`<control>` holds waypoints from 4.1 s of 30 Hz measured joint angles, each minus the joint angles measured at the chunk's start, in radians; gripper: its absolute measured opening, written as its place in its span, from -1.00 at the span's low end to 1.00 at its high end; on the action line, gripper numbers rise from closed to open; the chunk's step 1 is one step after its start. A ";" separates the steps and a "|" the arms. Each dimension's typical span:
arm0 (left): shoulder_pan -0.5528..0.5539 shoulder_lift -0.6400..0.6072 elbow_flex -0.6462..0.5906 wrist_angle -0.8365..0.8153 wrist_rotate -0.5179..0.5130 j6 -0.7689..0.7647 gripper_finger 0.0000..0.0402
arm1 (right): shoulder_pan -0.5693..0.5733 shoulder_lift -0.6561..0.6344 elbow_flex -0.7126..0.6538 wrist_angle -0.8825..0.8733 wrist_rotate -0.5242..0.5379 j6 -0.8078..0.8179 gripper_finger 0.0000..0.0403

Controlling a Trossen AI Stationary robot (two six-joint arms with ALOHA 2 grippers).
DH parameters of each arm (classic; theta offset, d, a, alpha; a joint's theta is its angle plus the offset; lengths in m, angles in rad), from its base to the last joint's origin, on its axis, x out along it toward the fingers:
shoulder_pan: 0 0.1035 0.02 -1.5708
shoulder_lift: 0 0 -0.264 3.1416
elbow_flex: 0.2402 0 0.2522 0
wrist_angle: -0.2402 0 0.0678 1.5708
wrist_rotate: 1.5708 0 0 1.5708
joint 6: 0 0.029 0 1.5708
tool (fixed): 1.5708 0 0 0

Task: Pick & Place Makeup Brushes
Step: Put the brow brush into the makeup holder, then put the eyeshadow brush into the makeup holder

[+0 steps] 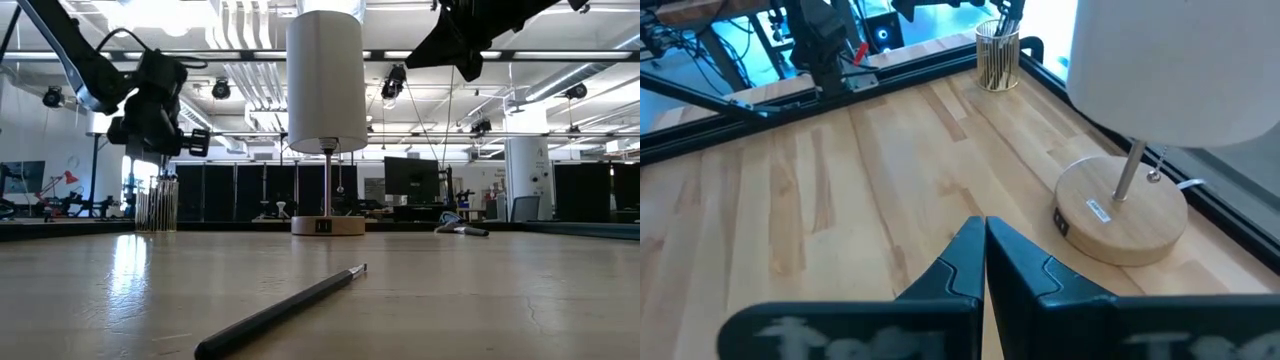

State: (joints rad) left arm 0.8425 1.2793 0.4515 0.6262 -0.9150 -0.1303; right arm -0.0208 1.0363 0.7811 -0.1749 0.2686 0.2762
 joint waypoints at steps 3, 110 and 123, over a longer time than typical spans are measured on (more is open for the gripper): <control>-0.001 -0.022 0.004 -0.046 0.016 -0.039 -1.00 | 0.000 0.000 0.000 0.000 0.003 0.004 -0.96; -1.285 -0.156 0.114 -0.918 0.138 -0.966 -1.00 | 0.298 0.880 0.451 -0.166 -0.464 -0.334 -0.40; -1.285 -0.156 0.114 -0.920 0.147 -0.951 -1.00 | 0.298 1.014 0.540 -0.192 -0.515 -0.442 -0.58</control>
State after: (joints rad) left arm -0.4423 1.1236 0.5655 -0.2936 -0.7679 -1.0813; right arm 0.2768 2.0501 1.3211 -0.3671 -0.2461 -0.1658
